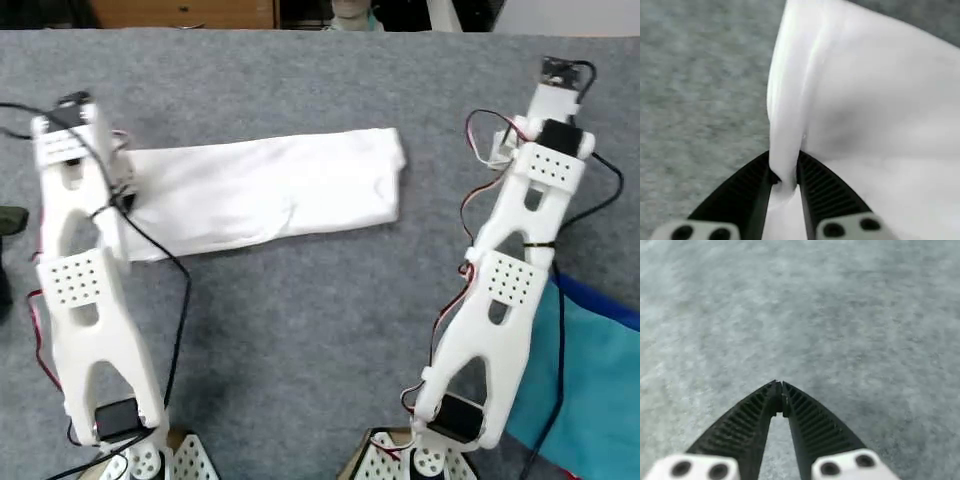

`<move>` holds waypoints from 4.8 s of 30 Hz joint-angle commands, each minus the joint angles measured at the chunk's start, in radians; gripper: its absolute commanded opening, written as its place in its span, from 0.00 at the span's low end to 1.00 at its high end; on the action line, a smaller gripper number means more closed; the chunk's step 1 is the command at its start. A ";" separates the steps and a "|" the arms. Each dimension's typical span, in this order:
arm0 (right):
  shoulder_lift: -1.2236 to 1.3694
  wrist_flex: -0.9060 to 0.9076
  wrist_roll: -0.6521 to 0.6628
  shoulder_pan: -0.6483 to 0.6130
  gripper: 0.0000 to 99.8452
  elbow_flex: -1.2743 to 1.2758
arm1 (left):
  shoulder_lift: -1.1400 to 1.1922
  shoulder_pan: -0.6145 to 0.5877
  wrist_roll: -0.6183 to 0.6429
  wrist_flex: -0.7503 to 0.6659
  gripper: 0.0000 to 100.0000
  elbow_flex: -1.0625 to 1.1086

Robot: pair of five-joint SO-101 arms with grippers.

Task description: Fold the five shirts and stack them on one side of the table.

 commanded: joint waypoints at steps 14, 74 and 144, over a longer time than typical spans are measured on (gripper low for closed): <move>-0.013 -0.037 -0.044 0.035 0.00 -0.044 | -0.035 0.371 0.002 0.097 0.02 -0.193; -0.013 -0.037 -0.044 0.028 0.00 -0.042 | -0.001 0.766 0.305 -0.333 0.04 -0.242; -0.013 -0.051 -0.044 0.030 0.00 -0.042 | 0.214 0.862 0.269 -0.152 0.02 -0.606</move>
